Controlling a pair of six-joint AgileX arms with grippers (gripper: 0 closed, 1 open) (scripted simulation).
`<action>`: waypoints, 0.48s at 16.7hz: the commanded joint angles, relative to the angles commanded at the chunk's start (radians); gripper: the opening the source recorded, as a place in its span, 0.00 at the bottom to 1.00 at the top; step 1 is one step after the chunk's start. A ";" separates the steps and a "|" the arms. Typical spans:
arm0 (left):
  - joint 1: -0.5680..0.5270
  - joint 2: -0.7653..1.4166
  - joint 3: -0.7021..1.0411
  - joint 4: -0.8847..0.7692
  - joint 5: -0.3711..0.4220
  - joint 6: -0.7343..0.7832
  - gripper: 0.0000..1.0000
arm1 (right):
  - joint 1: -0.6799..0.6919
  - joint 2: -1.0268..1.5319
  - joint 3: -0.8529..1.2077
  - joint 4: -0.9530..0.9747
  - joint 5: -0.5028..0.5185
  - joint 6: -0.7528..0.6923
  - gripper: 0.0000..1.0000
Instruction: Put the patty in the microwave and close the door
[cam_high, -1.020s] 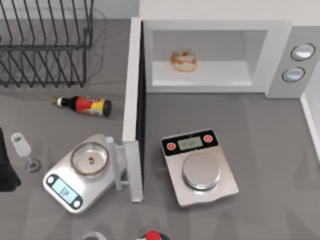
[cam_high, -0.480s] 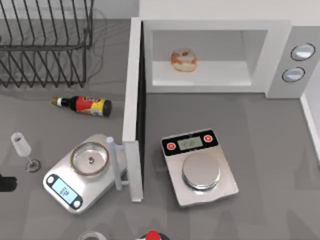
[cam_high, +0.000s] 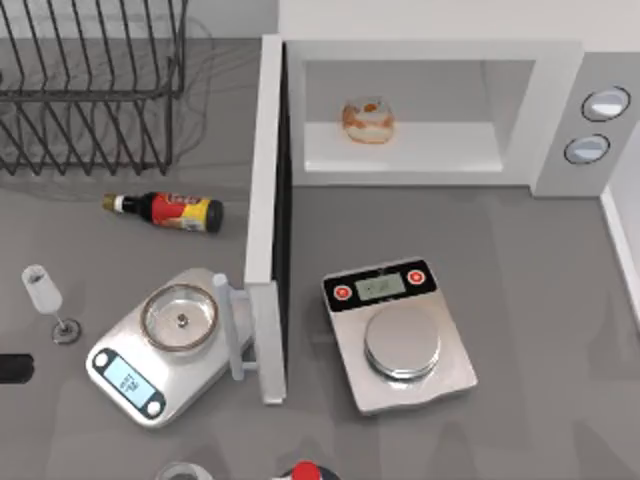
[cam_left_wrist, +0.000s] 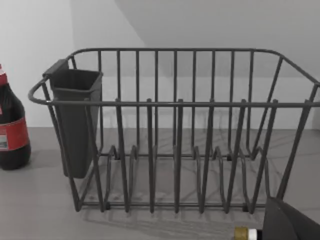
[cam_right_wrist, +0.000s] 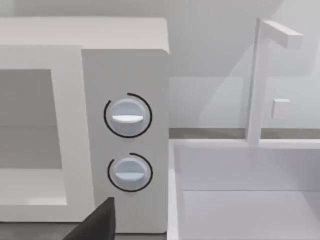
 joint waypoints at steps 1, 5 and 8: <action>0.000 0.000 0.000 0.000 0.000 0.000 0.00 | 0.000 0.000 0.000 0.000 0.000 0.000 1.00; 0.000 0.000 0.000 0.000 0.000 0.000 0.00 | 0.000 0.000 0.000 0.000 0.000 0.000 1.00; -0.018 0.002 0.009 -0.006 -0.018 0.000 0.00 | 0.000 0.000 0.000 0.000 0.000 0.000 1.00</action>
